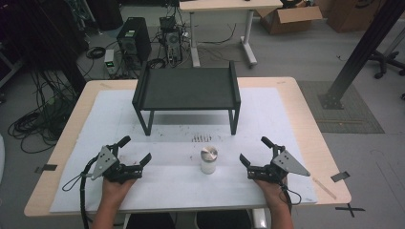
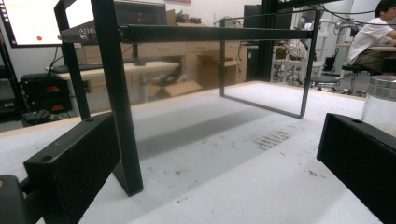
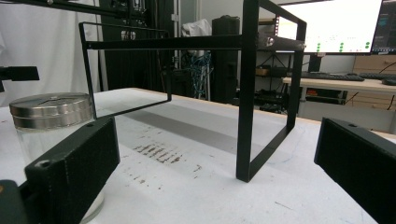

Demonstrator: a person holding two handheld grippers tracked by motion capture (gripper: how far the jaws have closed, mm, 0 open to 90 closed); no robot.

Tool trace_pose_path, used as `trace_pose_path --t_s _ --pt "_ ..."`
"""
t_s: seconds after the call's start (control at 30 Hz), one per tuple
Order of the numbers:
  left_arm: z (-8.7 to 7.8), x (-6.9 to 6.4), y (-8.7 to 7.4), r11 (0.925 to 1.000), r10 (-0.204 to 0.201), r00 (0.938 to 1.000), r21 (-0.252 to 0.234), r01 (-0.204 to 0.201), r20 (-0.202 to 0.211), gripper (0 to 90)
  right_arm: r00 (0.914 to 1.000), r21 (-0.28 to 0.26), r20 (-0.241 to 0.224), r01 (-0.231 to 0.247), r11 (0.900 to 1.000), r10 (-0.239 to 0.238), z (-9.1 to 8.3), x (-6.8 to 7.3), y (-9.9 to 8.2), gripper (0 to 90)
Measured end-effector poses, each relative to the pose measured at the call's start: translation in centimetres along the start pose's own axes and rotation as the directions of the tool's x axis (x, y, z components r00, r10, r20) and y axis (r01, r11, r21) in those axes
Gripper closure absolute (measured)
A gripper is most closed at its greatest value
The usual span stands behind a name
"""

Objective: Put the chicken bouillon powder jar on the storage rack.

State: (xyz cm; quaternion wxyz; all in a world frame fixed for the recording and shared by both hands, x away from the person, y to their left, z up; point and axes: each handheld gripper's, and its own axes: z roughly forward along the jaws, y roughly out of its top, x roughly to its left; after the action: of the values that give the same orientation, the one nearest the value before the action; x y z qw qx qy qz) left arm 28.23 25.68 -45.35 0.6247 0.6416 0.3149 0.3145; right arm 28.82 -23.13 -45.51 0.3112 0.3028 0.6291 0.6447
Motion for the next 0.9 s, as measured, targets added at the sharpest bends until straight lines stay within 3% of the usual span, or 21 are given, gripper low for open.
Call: trace_pose_path --t_s 0.5,0.9 --pt "0.01 -0.03 0.01 1.0 0.002 1.0 -0.001 -0.002 0.0 0.2 0.9999 -0.018 -0.014 0.01 0.9998 -0.01 -0.15 0.05 -0.02 0.0" --pt "0.01 -0.01 0.01 1.0 0.002 1.0 -0.001 -0.002 0.0 0.3 0.9969 -0.013 -0.065 -0.046 0.9989 0.045 -0.01 -0.29 0.23 0.0"
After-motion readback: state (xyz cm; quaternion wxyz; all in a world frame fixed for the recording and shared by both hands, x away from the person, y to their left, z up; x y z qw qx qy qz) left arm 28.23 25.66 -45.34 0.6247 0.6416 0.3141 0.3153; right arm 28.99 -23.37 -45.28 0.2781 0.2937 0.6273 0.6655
